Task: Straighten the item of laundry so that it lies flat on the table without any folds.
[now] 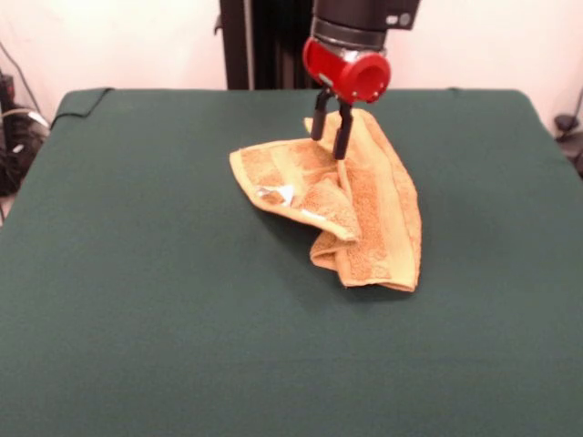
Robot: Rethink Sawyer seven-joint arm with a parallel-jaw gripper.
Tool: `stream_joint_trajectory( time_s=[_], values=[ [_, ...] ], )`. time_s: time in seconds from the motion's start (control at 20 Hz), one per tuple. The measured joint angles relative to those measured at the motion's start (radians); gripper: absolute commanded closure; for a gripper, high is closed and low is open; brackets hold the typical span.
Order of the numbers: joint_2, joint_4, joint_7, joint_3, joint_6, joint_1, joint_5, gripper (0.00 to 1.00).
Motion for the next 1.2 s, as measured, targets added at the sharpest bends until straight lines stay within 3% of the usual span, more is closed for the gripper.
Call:
stream_joint_trajectory(
  time_s=[0.6, 1.2],
  values=[
    [0.042, -0.031, 0.0, 0.09, 0.0, -0.046, -0.251, 0.0],
    [0.08, -0.169, 0.0, 0.231, 0.017, -0.074, -0.395, 0.0]
  ],
)
